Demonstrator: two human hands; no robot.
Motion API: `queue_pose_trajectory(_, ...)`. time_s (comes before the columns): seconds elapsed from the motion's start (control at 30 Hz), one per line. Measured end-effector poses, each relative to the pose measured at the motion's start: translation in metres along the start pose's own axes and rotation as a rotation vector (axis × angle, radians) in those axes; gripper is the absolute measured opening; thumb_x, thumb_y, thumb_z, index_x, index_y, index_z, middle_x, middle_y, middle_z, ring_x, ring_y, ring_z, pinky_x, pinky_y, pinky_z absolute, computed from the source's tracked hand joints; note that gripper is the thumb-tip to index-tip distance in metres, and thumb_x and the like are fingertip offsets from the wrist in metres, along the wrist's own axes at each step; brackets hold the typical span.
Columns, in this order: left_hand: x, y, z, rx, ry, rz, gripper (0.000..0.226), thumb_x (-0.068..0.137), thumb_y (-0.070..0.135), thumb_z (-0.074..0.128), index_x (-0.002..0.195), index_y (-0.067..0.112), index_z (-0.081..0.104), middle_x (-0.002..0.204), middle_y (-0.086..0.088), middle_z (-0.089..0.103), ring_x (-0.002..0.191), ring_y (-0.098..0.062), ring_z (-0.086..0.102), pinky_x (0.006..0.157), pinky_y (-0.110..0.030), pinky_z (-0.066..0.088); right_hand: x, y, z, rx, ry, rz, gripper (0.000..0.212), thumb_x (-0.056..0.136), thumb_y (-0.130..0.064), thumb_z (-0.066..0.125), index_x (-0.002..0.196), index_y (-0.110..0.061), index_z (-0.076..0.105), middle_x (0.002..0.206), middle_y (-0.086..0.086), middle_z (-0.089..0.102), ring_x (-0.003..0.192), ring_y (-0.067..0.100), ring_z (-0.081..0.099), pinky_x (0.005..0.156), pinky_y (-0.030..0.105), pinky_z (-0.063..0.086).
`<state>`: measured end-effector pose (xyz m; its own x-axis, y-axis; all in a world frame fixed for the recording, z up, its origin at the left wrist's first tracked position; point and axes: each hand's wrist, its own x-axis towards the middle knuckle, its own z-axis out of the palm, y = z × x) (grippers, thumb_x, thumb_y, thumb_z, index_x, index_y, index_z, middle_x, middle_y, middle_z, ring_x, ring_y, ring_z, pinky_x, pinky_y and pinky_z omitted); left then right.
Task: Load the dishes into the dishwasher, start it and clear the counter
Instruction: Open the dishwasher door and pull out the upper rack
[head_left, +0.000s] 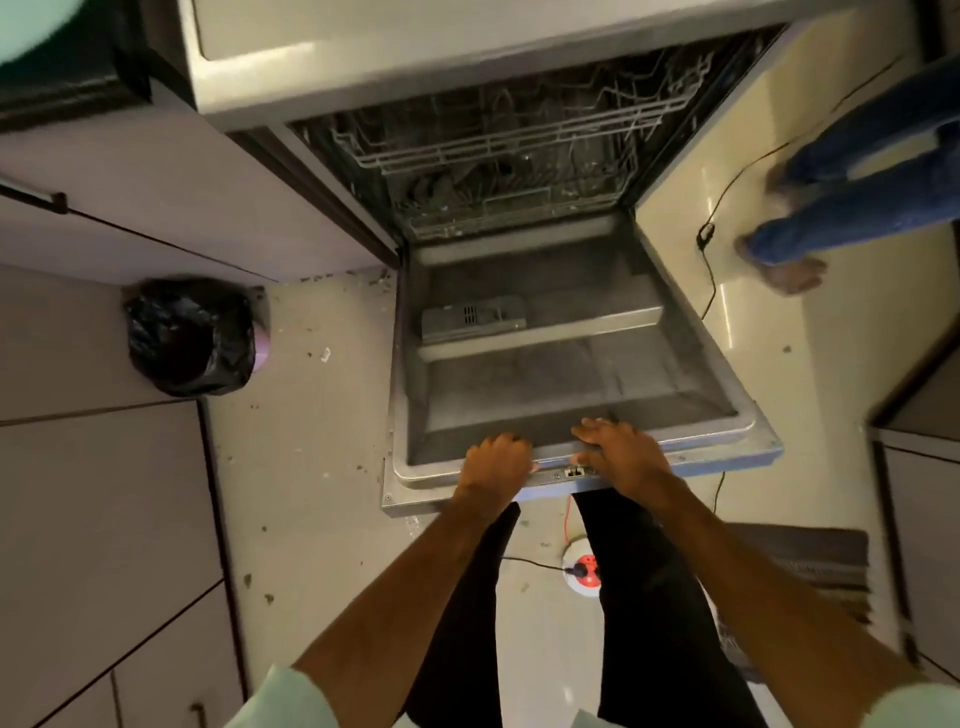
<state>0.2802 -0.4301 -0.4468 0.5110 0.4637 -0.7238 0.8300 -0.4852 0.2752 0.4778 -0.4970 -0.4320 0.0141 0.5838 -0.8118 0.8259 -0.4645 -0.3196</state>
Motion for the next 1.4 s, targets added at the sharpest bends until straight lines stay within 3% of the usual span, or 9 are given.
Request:
queue_pose_trajectory(0.27, 0.014, -0.003, 0.066, -0.112, -0.104, -0.036, 0.031, 0.101, 0.017, 0.050, 0.131, 0.020, 0.056, 0.127, -0.006, 0.061, 0.114, -0.026, 0.059, 0.097, -0.038, 0.050, 0.027, 0.027, 0.061, 0.068, -0.050, 0.045, 0.058, 0.096, -0.039, 0.065, 0.150, -0.025, 0.048, 0.161, -0.002, 0.038, 0.146, 0.019, 0.038, 0.116, 0.033, 0.030)
queue_pose_trajectory(0.43, 0.030, 0.010, 0.086, -0.113, -0.145, -0.067, 0.035, 0.094, 0.011, 0.063, 0.129, 0.014, 0.059, 0.127, -0.007, 0.061, 0.115, -0.025, 0.060, 0.097, -0.036, 0.051, 0.048, 0.042, 0.075, 0.031, -0.142, 0.045, 0.056, 0.101, -0.040, 0.057, 0.152, -0.022, 0.042, 0.160, 0.001, 0.039, 0.146, 0.023, 0.038, 0.117, 0.039, 0.031)
queue_pose_trajectory(0.67, 0.065, 0.009, 0.125, -0.094, -0.233, -0.123, 0.034, 0.093, 0.007, 0.065, 0.127, 0.009, 0.060, 0.124, -0.012, 0.062, 0.114, -0.028, 0.061, 0.099, -0.036, 0.051, 0.086, 0.064, 0.113, -0.049, -0.223, 0.000, 0.051, 0.102, -0.029, 0.052, 0.151, -0.021, 0.043, 0.157, 0.003, 0.045, 0.138, 0.025, 0.048, 0.111, 0.039, 0.039)
queue_pose_trajectory(0.83, 0.084, -0.009, 0.166, -0.085, -0.328, -0.093, 0.058, 0.086, 0.000, 0.066, 0.140, 0.012, 0.050, 0.140, -0.010, 0.053, 0.127, -0.028, 0.054, 0.108, -0.040, 0.045, 0.119, 0.075, 0.150, -0.167, -0.282, -0.023, 0.055, 0.099, -0.027, 0.053, 0.151, -0.016, 0.038, 0.158, 0.007, 0.038, 0.144, 0.025, 0.037, 0.117, 0.040, 0.032)
queue_pose_trajectory(1.0, 0.106, -0.028, 0.216, -0.014, -0.373, -0.015, 0.078, 0.089, 0.005, 0.061, 0.156, 0.012, 0.022, 0.166, -0.011, 0.018, 0.145, -0.027, 0.035, 0.118, -0.044, 0.031, 0.150, 0.084, 0.197, -0.202, -0.279, 0.021, 0.072, 0.099, -0.035, 0.057, 0.157, -0.012, 0.023, 0.168, 0.009, 0.015, 0.155, 0.024, 0.013, 0.124, 0.047, 0.015)
queue_pose_trajectory(1.17, 0.131, -0.040, 0.250, 0.043, -0.377, 0.011, 0.078, 0.094, 0.014, 0.063, 0.158, 0.009, 0.017, 0.167, -0.013, 0.011, 0.143, -0.029, 0.037, 0.115, -0.047, 0.036, 0.170, 0.098, 0.234, -0.212, -0.272, 0.031, 0.090, 0.096, -0.038, 0.061, 0.160, -0.011, 0.004, 0.170, 0.008, -0.003, 0.157, 0.025, 0.002, 0.124, 0.052, 0.008)
queue_pose_trajectory(1.4, 0.158, -0.042, 0.283, 0.075, -0.396, -0.035, 0.085, 0.091, 0.013, 0.066, 0.158, 0.008, 0.015, 0.168, -0.012, 0.006, 0.146, -0.030, 0.030, 0.116, -0.050, 0.033, 0.203, 0.113, 0.251, -0.299, -0.320, 0.018, 0.088, 0.097, -0.039, 0.059, 0.161, -0.012, 0.004, 0.170, 0.008, -0.004, 0.157, 0.027, -0.002, 0.124, 0.056, 0.005)
